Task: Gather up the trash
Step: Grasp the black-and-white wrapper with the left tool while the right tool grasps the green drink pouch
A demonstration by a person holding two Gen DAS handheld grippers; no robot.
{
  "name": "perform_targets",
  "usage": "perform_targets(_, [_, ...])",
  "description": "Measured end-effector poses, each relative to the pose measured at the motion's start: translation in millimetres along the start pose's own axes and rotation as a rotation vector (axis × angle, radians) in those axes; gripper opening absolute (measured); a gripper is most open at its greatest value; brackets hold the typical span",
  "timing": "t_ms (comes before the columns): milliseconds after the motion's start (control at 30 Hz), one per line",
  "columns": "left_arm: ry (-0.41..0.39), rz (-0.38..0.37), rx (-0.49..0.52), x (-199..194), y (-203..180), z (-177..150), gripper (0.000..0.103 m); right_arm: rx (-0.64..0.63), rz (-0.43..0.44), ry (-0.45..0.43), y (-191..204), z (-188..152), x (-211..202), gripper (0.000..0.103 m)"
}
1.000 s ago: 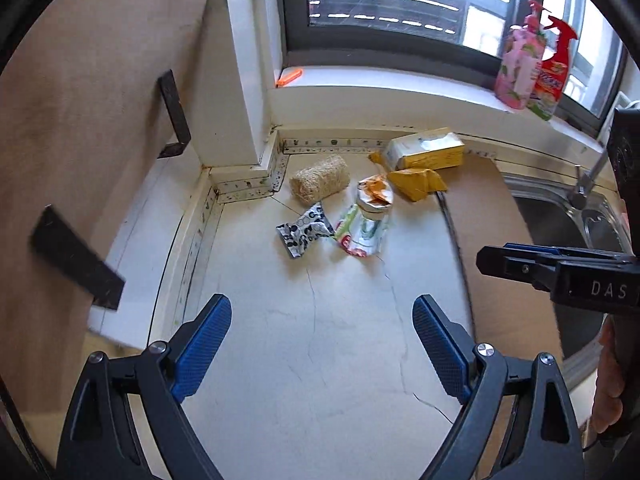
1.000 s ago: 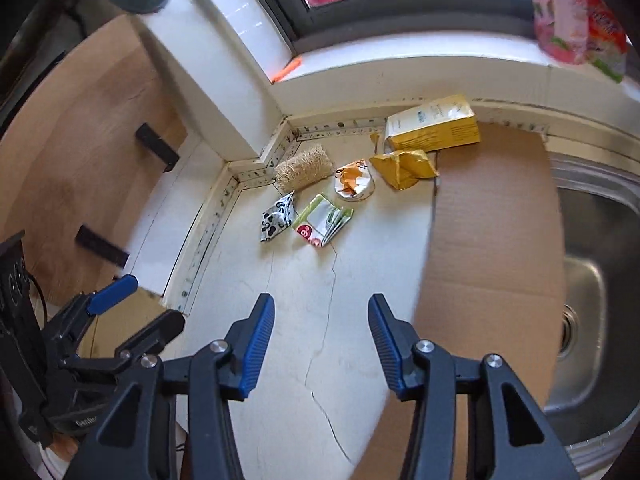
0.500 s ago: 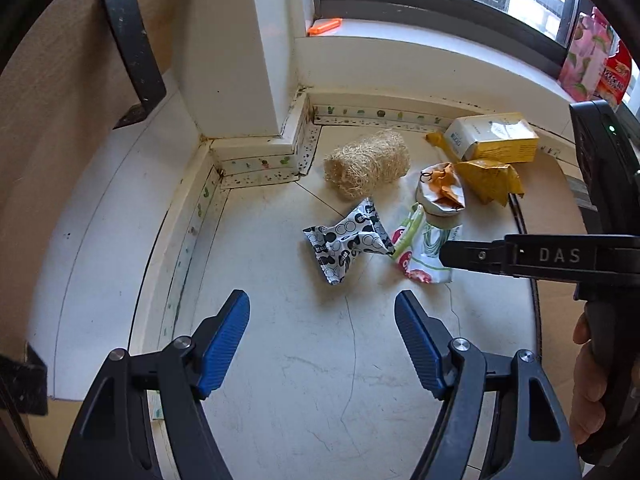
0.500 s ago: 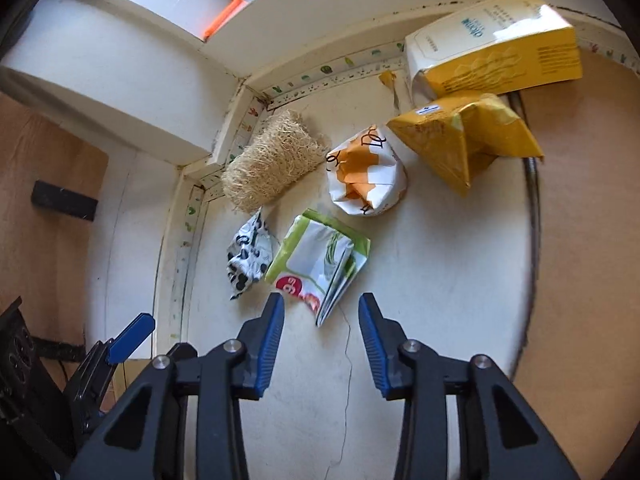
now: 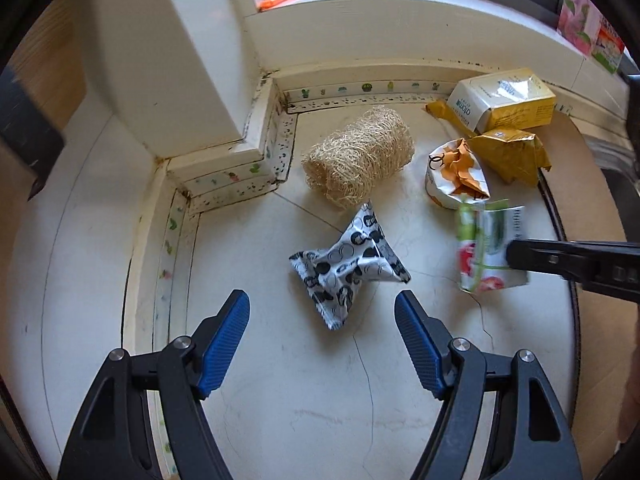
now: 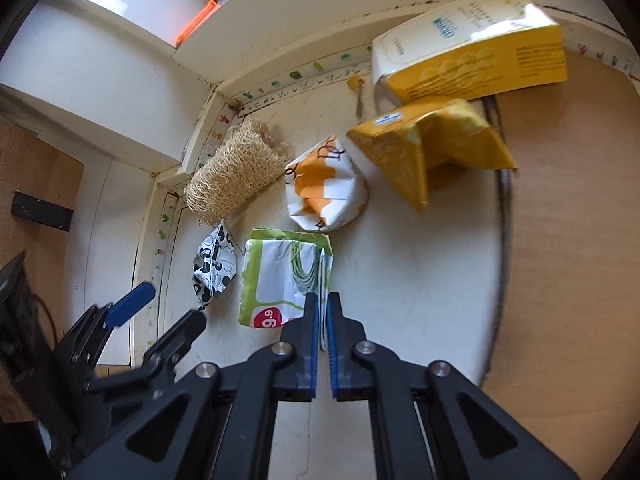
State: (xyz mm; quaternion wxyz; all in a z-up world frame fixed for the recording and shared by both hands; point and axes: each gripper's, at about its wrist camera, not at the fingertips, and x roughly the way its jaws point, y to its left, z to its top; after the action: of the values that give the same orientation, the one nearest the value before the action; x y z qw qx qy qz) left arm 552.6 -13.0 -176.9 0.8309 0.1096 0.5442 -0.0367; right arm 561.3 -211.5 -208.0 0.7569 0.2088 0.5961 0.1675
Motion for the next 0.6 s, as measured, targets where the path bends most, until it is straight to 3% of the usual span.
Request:
perform_targets(333, [0.032, 0.034, 0.144, 34.8, -18.8, 24.2, 0.074, -0.015, -0.01, -0.007, -21.3, -9.6, -16.1, 0.004])
perform_targets(400, [0.035, 0.019, 0.133, 36.7, -17.9, 28.1, 0.066, -0.015, -0.014, -0.011, -24.1, -12.3, -17.4, 0.004])
perform_targets(433, [0.038, 0.0, 0.123, 36.7, -17.5, 30.0, 0.05, -0.014, -0.015, -0.012, -25.5, -13.8, -18.1, 0.004])
perform_targets(467, [0.043, -0.014, 0.115, 37.5, -17.0, 32.3, 0.028, -0.011, -0.014, -0.013, -27.0, -15.5, -18.6, 0.004])
perform_targets(600, [0.038, -0.047, 0.097, 30.4, -19.4, 29.4, 0.027, -0.004, -0.011, -0.022, -31.7, -26.1, -27.5, 0.004])
